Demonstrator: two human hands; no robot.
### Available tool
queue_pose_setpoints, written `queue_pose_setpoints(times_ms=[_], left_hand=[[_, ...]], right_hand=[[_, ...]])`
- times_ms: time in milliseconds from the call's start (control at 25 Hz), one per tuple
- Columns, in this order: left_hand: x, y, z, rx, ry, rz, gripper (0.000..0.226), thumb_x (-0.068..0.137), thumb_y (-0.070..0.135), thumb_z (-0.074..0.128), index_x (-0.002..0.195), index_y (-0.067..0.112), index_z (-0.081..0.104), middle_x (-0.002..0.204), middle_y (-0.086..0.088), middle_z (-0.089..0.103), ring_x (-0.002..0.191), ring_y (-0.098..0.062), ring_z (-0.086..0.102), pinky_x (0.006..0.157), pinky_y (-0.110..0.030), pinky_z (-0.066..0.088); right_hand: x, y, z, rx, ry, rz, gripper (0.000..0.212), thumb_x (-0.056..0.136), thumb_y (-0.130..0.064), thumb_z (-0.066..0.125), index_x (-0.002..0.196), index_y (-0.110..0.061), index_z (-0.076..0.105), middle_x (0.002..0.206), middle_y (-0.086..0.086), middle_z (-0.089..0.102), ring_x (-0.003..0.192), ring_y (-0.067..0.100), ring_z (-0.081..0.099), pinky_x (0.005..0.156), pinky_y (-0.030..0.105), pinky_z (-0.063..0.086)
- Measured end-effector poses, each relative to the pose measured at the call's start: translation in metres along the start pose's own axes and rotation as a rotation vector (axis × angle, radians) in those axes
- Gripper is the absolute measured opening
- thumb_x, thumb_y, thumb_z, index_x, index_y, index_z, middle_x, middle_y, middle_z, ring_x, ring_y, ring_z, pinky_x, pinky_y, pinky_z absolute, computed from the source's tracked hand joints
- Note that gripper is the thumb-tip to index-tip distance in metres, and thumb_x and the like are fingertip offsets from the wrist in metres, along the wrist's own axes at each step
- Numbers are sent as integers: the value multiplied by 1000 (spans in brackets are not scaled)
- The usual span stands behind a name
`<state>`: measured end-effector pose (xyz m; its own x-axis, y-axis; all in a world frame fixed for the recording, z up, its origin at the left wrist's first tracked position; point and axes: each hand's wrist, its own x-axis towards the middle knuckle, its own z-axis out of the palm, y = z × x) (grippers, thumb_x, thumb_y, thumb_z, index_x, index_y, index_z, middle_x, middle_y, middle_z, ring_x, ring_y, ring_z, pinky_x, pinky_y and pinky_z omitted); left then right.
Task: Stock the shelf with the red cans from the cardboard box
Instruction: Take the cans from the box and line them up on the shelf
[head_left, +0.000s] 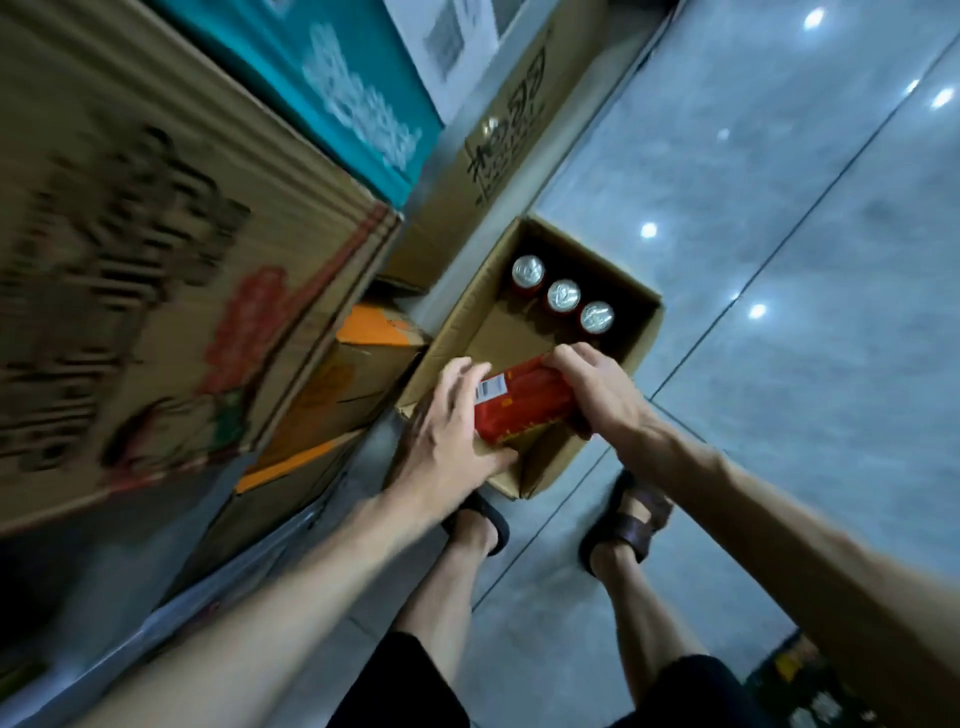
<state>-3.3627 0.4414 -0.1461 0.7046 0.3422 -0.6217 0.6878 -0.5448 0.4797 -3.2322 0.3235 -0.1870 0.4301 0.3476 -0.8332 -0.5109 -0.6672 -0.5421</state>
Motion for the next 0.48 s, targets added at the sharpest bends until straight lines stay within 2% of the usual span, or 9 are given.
queue_pose_setpoints(times_ms=[80, 160, 240, 280, 360, 400, 480], left_hand=[[-33, 48, -41, -9, 33, 73, 86, 71, 28, 84, 143, 13, 40, 145, -3, 40, 132, -21, 44, 103, -20, 31], [-66, 83, -79, -36, 82, 107, 80, 69, 31, 85, 137, 16, 46, 131, -1, 51, 118, -19, 53, 86, -14, 32], [-103, 118, -123, -73, 121, 140, 80, 65, 35, 87, 132, 16, 50, 122, 1, 57, 111, -17, 56, 81, -12, 31], [-121, 135, -144, -99, 134, 146, 80, 63, 37, 89, 131, 16, 52, 118, 3, 58, 108, -15, 57, 81, -12, 32], [-160, 168, -186, -145, 130, 147, 81, 61, 40, 90, 129, 15, 53, 110, 7, 58, 104, -11, 58, 79, -12, 34], [-178, 183, -207, -163, 121, 145, 81, 61, 41, 90, 129, 16, 53, 107, 9, 58, 101, -9, 57, 77, -12, 36], [-211, 208, -244, -209, 106, 131, 75, 62, 40, 90, 125, 19, 54, 102, 10, 60, 97, -7, 59, 74, -13, 41]], right_hand=[[-59, -50, -21, -64, -35, -81, 46, 69, -61, 48, 80, -18, 60, 73, 2, 56, 63, 27, 53, 53, 35, 34], [-113, -89, -40, -144, -60, -154, 43, 73, -65, 47, 79, -24, 60, 67, -1, 53, 58, 21, 50, 52, 31, 32], [-174, -136, -62, -311, -135, -254, 26, 90, -58, 43, 78, -41, 59, 68, -8, 46, 59, 9, 44, 53, 25, 30], [-202, -160, -71, -360, -182, -277, 25, 97, -53, 39, 82, -44, 57, 69, -12, 43, 59, 4, 40, 53, 22, 30], [-260, -208, -83, -402, -194, -247, 36, 97, -59, 37, 93, -31, 60, 69, -9, 51, 56, 6, 46, 51, 19, 38], [-288, -232, -87, -421, -173, -215, 47, 94, -62, 39, 96, -21, 63, 71, -1, 58, 56, 12, 52, 52, 24, 45], [-335, -270, -90, -444, -185, -234, 50, 94, -60, 44, 102, -15, 64, 84, 11, 65, 64, 22, 61, 61, 36, 55]])
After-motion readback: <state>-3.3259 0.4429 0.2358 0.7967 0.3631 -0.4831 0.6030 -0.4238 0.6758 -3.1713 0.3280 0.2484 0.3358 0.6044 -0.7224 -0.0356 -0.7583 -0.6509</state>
